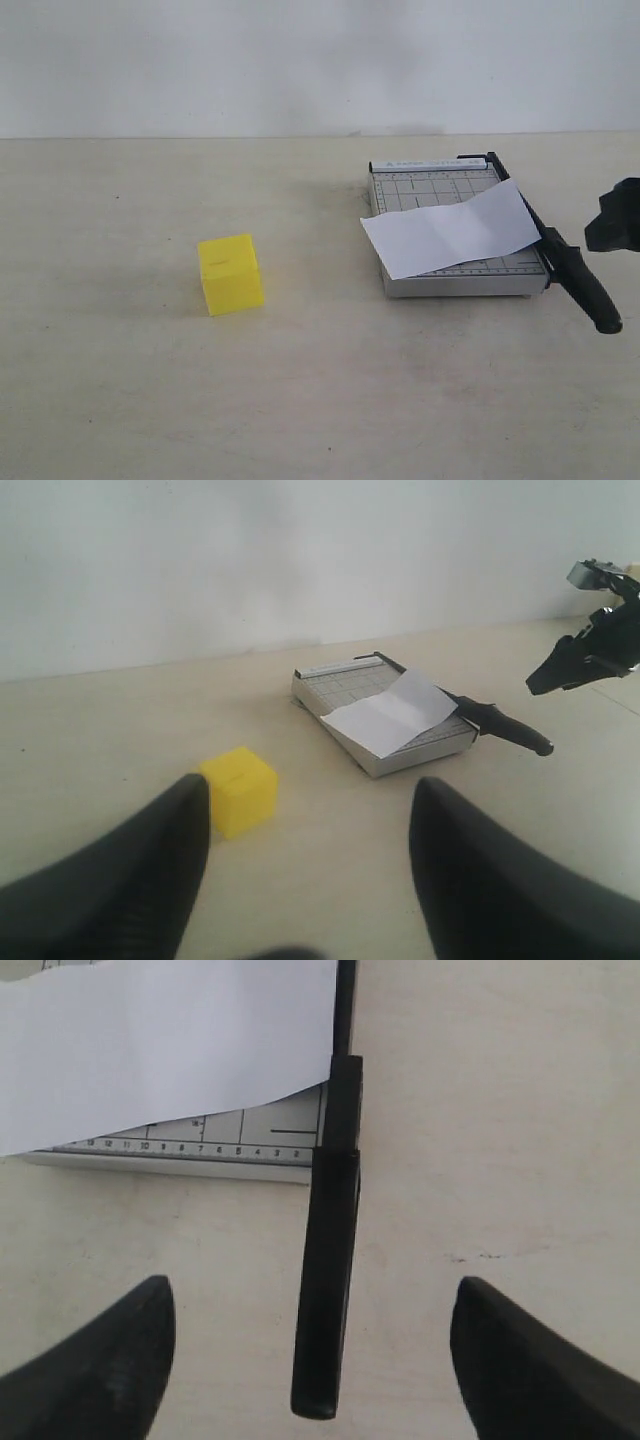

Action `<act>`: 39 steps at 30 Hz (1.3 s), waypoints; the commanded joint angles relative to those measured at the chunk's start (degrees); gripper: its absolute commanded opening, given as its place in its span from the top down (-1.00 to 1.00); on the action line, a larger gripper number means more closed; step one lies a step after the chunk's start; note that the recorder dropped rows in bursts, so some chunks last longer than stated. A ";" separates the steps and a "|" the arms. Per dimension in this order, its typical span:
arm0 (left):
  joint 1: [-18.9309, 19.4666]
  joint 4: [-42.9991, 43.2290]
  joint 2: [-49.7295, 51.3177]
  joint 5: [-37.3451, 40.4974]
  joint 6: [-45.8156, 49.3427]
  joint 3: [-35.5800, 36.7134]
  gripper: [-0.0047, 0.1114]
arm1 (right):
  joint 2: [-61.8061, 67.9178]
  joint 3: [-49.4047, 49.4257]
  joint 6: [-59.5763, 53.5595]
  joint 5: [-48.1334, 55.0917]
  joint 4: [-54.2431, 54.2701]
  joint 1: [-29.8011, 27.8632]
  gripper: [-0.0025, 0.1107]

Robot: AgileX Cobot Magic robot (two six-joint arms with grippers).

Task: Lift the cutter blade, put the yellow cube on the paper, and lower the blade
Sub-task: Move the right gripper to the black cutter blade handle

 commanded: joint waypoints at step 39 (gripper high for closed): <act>-0.23 1.55 0.16 -0.20 -1.19 0.55 -0.07 | 13.38 -0.40 -7.65 -11.22 3.85 3.44 -0.30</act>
